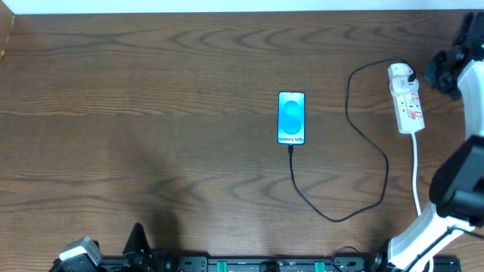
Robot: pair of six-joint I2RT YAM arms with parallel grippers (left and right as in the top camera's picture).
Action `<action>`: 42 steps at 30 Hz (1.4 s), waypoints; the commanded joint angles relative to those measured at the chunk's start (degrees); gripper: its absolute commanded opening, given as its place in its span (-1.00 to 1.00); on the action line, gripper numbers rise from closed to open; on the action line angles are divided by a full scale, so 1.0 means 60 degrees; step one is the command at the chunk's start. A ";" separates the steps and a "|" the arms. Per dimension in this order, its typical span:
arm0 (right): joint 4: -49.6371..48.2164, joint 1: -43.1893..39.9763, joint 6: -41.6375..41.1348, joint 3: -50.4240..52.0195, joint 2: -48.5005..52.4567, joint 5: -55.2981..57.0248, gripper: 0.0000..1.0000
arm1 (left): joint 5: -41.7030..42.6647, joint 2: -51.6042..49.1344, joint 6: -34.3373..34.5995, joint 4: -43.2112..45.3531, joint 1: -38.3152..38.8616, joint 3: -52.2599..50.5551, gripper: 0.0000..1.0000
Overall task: Plug charger to phone and switch on socket
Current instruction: 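Press down on the orange switch with the right gripper tip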
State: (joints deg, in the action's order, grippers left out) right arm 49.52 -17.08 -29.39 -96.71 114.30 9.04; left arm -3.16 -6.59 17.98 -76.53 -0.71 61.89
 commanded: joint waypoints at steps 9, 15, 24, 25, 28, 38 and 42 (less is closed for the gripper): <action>-0.0259 0.0011 -0.0095 0.0033 0.1464 0.0142 -0.98 | -0.0058 0.0084 -0.0022 -0.0007 -0.0047 -0.0018 0.82; -0.0590 0.0025 -0.0091 0.0033 0.1596 0.0142 -0.98 | -0.0058 0.0084 -0.0025 -0.0007 -0.0047 -0.0018 0.82; -0.0736 0.0051 -0.0022 0.0036 0.1599 -0.0211 -0.98 | -0.0058 0.0084 -0.0025 -0.0007 -0.0047 -0.0018 0.82; -0.0750 0.0051 -0.0022 0.0040 0.1599 -0.0211 -0.98 | -0.0058 0.0084 -0.0022 -0.0007 -0.0051 -0.0018 0.82; -0.0765 0.0051 -0.0022 0.0051 0.1599 -0.0211 -0.98 | -0.0058 0.0084 -0.0025 -0.0007 -0.0051 -0.0018 0.82; -0.1402 0.0051 -0.0022 0.0652 0.1603 -0.0375 -0.98 | -0.0058 0.0084 -0.0025 -0.0007 -0.0047 -0.0018 0.82; -0.1599 0.0051 -0.0025 0.0772 0.1599 -0.0433 -0.98 | -0.0058 0.0084 -0.0025 -0.0007 -0.0051 -0.0018 0.82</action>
State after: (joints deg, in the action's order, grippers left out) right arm 40.60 -17.06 -29.50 -92.90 123.17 7.01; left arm -3.16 -6.59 17.98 -76.53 -0.71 61.89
